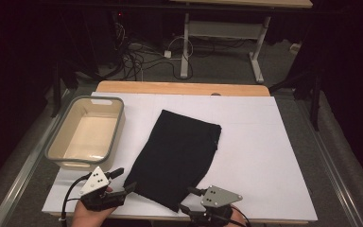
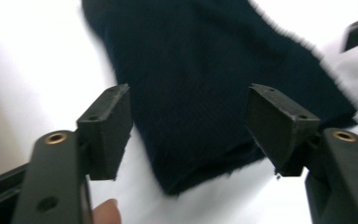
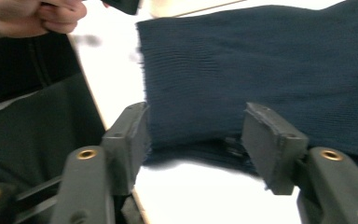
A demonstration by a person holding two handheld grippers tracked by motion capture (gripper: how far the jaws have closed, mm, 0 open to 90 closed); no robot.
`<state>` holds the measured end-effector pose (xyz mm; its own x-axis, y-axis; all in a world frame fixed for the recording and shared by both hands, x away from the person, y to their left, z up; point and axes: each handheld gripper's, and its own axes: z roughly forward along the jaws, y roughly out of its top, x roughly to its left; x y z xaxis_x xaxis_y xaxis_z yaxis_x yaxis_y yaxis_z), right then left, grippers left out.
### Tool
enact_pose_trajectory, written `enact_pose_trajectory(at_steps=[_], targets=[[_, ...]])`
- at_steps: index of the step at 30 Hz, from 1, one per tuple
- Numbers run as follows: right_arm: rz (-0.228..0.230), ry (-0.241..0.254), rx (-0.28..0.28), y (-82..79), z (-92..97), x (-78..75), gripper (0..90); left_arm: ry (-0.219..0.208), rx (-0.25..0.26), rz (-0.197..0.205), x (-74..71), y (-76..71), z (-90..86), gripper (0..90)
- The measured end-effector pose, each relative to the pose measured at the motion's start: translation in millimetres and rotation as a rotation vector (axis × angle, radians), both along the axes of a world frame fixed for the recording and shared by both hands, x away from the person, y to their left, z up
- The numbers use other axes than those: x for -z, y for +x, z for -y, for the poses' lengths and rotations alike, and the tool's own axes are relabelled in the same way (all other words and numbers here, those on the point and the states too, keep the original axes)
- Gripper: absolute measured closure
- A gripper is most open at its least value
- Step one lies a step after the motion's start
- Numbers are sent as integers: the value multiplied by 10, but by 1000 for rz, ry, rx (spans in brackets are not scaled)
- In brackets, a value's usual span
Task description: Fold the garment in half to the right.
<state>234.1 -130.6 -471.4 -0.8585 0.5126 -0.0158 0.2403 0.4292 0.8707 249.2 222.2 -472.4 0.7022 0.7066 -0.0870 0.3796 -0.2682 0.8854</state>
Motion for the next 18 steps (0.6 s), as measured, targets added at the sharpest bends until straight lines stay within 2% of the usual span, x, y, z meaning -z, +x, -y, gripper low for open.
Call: enact_pose_trajectory(at_steps=[3, 8, 13, 16, 18], targets=[[17, 30, 57, 65, 152, -1, 302, 26, 6, 4, 9, 39, 74, 228], [19, 61, 158, 173, 436, 30, 174, 26, 7, -5, 32, 146, 158, 150], [25, 84, 294, 233, 766, 52, 111, 30, 23, -29, 74, 300, 252, 110], [36, 91, 363, 228, 958, 61, 54, 52, 26, -34, 88, 391, 315, 61], [62, 95, 397, 201, 1068, 61, 18, 79, 26, -60, 94, 473, 360, 10]])
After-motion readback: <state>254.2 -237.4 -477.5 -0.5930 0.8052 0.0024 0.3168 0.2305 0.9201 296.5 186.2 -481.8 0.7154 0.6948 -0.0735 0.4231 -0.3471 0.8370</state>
